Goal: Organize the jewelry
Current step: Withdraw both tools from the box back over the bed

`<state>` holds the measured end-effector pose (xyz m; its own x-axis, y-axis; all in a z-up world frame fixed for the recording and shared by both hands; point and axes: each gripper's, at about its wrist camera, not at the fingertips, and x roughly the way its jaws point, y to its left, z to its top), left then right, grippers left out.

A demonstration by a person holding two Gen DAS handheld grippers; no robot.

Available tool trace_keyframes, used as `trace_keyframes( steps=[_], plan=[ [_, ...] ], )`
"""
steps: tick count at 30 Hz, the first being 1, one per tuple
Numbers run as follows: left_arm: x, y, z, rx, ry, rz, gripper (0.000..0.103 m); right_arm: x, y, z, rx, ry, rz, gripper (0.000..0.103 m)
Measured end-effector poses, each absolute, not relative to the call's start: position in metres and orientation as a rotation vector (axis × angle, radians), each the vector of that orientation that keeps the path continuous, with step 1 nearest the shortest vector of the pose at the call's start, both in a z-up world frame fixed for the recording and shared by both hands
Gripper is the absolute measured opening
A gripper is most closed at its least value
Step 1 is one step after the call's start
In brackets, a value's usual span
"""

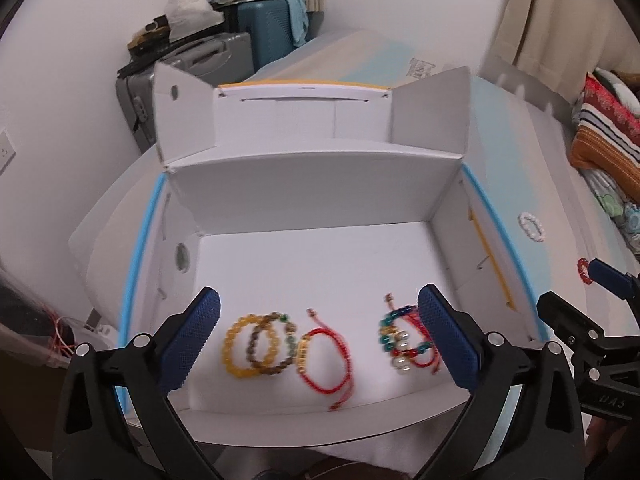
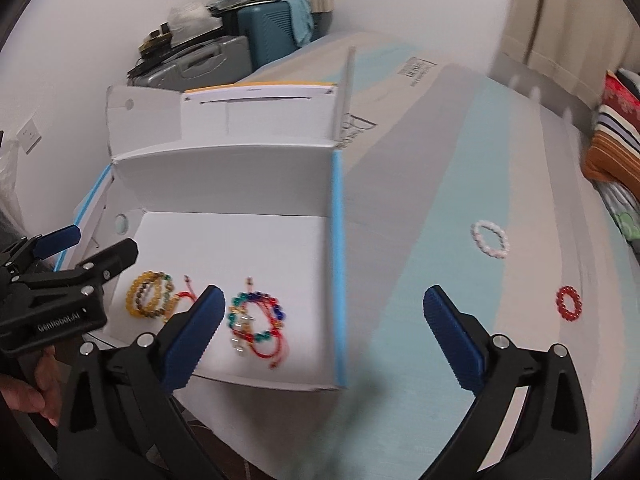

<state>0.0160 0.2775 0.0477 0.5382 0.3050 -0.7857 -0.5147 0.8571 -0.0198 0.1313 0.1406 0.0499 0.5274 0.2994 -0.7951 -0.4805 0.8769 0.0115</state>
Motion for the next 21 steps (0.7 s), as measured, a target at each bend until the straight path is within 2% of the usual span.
trace_keyframes(
  steps=[13, 21],
  plan=[
    [0.064, 0.204, 0.058, -0.214, 0.827, 0.394, 0.097, 0.16, 0.038, 0.052, -0.135, 0.889, 0.346, 0.096],
    [0.114, 0.142, 0.061, -0.197, 0.796, 0.297, 0.097, 0.188, -0.041, 0.034, -0.094, 0.913, 0.248, 0.096]
  ],
)
